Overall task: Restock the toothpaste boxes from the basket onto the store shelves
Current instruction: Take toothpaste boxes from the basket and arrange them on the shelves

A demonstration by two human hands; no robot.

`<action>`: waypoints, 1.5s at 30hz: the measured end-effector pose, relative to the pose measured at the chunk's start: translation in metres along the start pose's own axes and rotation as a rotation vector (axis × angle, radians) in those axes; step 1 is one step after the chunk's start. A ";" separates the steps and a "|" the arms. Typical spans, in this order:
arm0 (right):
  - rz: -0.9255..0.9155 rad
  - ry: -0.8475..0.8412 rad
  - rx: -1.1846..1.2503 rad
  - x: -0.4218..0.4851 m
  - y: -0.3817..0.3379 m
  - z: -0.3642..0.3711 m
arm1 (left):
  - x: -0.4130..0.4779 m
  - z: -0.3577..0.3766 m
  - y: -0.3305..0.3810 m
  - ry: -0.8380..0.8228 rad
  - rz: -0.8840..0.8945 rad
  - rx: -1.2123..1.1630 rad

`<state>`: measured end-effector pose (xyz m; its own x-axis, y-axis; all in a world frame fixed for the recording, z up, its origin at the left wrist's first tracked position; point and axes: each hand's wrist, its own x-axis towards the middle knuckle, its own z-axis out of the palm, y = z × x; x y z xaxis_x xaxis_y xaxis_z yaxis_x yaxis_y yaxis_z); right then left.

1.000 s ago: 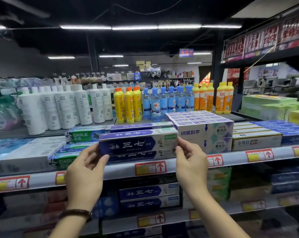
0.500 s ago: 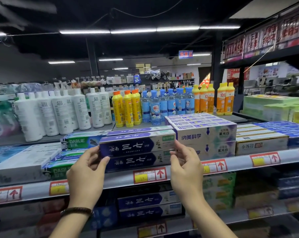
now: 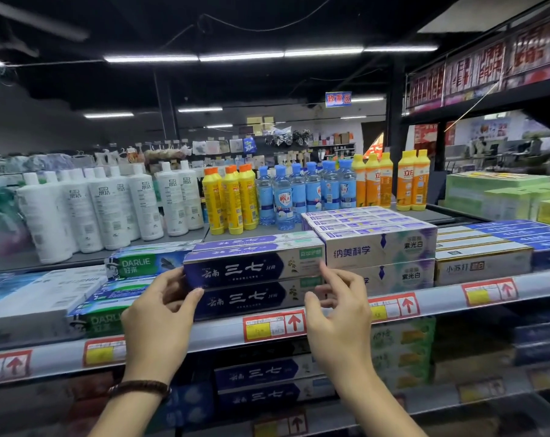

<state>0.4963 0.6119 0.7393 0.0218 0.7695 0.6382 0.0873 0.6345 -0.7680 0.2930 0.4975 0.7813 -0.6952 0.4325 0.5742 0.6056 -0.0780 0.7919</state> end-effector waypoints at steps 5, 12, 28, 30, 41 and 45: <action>-0.010 -0.002 -0.016 -0.002 0.001 0.000 | 0.003 0.001 0.000 0.004 0.008 0.012; -0.024 -0.011 -0.029 -0.003 0.003 0.000 | 0.005 0.004 -0.005 0.016 0.011 0.002; 0.010 -0.059 -0.023 -0.004 0.004 0.003 | 0.006 0.006 -0.016 0.047 0.012 -0.044; 0.011 -0.064 -0.027 -0.005 0.004 0.003 | 0.007 0.005 -0.016 0.044 0.006 -0.049; 0.014 -0.054 -0.066 -0.006 0.003 0.000 | 0.007 -0.001 -0.022 0.061 0.040 -0.092; 0.011 -0.064 -0.080 -0.011 -0.002 -0.001 | 0.002 -0.008 -0.025 0.091 0.074 -0.068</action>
<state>0.4972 0.6020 0.7339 -0.0397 0.7813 0.6229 0.1668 0.6198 -0.7668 0.2732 0.4936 0.7643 -0.6839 0.3399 0.6455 0.6309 -0.1689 0.7573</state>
